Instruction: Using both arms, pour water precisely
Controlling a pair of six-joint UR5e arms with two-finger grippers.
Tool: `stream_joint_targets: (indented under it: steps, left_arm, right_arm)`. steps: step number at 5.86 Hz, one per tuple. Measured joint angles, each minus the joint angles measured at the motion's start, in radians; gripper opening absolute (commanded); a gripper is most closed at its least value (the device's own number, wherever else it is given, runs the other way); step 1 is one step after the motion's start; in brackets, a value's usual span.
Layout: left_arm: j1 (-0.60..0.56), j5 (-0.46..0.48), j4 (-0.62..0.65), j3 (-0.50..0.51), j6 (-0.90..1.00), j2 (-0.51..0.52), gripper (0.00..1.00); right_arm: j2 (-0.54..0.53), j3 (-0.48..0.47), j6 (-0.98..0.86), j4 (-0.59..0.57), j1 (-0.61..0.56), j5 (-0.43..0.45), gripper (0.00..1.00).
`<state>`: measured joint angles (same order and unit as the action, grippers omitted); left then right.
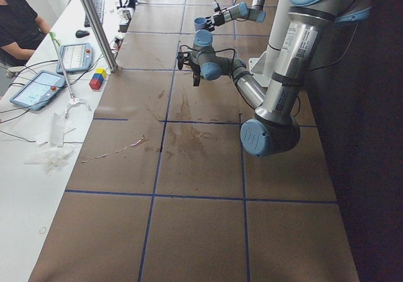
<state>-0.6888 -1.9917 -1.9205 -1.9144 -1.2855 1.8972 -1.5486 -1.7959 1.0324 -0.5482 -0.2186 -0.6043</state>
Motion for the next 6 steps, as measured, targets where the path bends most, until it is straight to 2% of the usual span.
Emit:
stream_joint_targets:
  steps: [2, 4, 6]
  left_arm:
    - [0.0, 0.001, 0.0, -0.001, 0.0, -0.004, 1.0]
    - [0.0, 0.001, 0.0, -0.007, 0.0, -0.007, 1.0]
    - [0.0, 0.001, 0.0, -0.009, 0.0, -0.007, 1.0]
  right_arm:
    - [-0.205, -0.027, 0.081, 0.119, -0.072, -0.082, 0.03]
    - [-0.361, 0.0, 0.126, 0.25, -0.124, -0.13, 0.04]
    - [-0.377, 0.105, 0.149, 0.295, -0.146, -0.133, 0.04]
